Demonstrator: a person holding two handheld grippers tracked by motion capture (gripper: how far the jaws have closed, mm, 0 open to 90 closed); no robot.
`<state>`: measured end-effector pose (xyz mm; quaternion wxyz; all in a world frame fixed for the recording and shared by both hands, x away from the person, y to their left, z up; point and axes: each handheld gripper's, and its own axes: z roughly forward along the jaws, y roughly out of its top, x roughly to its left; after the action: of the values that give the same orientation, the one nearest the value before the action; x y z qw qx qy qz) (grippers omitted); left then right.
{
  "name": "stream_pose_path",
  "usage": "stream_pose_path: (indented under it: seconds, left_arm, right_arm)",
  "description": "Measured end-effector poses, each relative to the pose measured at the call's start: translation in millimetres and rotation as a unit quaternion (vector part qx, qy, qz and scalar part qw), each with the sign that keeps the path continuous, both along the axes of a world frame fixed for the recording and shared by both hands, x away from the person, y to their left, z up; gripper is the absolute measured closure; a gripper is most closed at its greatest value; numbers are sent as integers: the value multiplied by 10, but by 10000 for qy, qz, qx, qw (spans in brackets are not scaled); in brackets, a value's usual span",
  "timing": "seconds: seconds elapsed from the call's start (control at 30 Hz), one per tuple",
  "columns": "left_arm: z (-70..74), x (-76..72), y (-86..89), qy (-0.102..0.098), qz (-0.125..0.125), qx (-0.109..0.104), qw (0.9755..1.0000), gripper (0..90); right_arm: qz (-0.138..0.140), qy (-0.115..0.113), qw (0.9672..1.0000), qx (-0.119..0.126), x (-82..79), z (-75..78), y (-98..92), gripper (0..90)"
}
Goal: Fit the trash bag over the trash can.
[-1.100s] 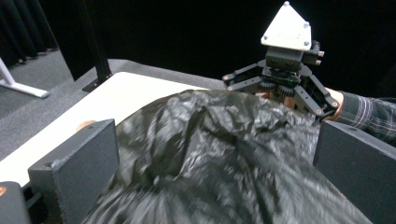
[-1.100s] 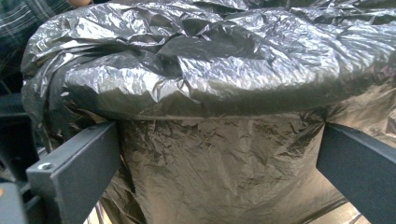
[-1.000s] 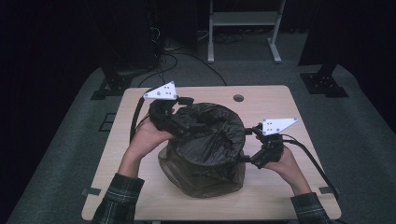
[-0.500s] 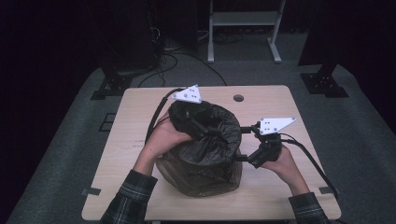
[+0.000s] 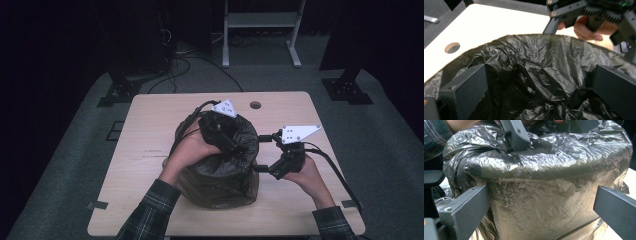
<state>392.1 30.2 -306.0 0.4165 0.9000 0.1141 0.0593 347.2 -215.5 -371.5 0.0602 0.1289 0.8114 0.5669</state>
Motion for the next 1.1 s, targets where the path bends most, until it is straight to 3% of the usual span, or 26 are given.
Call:
stream_pose_path:
  seconds: [0.4,0.5,0.63,0.77,0.97,1.1]
  left_arm:
    - [-120,107,-86,205,197,491,9984,15]
    - [-174,128,-107,396,204,701,9965,14]
    - [-209,135,-134,431,186,949,9944,14]
    - [-275,135,-172,539,191,1316,9896,14]
    - [-299,135,-183,605,201,1420,9878,14]
    - [-266,129,-165,553,184,1295,9899,14]
  right_arm:
    - [-33,30,10000,0,-4,-17,-31,0]
    - [-37,31,10000,-20,-4,-23,-34,0]
    - [-46,33,10000,0,-3,-20,-34,0]
    - [-45,28,10000,-3,-1,-27,-26,0]
    - [-36,29,10000,-2,-5,-34,-19,0]
    - [-42,17,10000,0,-7,-29,-22,0]
